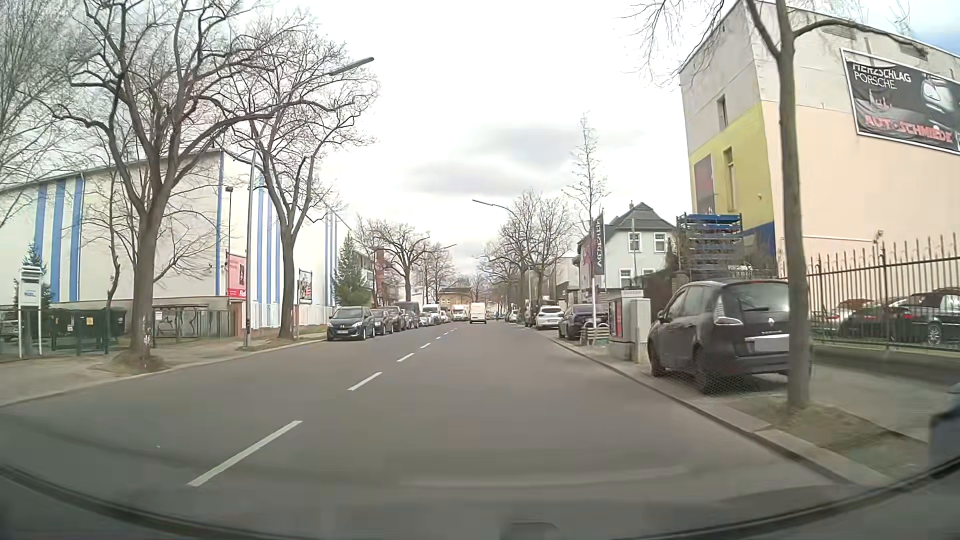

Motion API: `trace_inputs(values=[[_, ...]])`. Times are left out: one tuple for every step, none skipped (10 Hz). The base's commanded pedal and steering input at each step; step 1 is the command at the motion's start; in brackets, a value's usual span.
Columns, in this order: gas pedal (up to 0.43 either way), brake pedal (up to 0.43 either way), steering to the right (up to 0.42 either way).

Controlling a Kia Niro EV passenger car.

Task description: Follow the waypoints while adhering to traffic rules and regulations

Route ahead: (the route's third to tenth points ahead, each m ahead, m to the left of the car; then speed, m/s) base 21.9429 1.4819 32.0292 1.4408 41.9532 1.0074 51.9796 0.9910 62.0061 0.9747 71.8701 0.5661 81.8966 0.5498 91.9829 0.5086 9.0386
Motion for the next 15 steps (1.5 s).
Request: trace_inputs(values=[[0.177, 0.000, -0.004], [0.177, 0.000, -0.004], [0.177, 0.000, -0.004], [0.177, 0.000, -0.004], [0.177, 0.000, -0.004], [0.177, 0.000, -0.004], [0.177, 0.000, -0.004], [0.177, 0.000, -0.004], [0.177, 0.000, -0.004], [0.177, 0.000, -0.004], [0.177, 0.000, -0.004], [0.177, 0.000, -0.004], [0.177, 0.000, -0.004], [0.169, 0.000, -0.004], [0.157, 0.000, -0.004]])
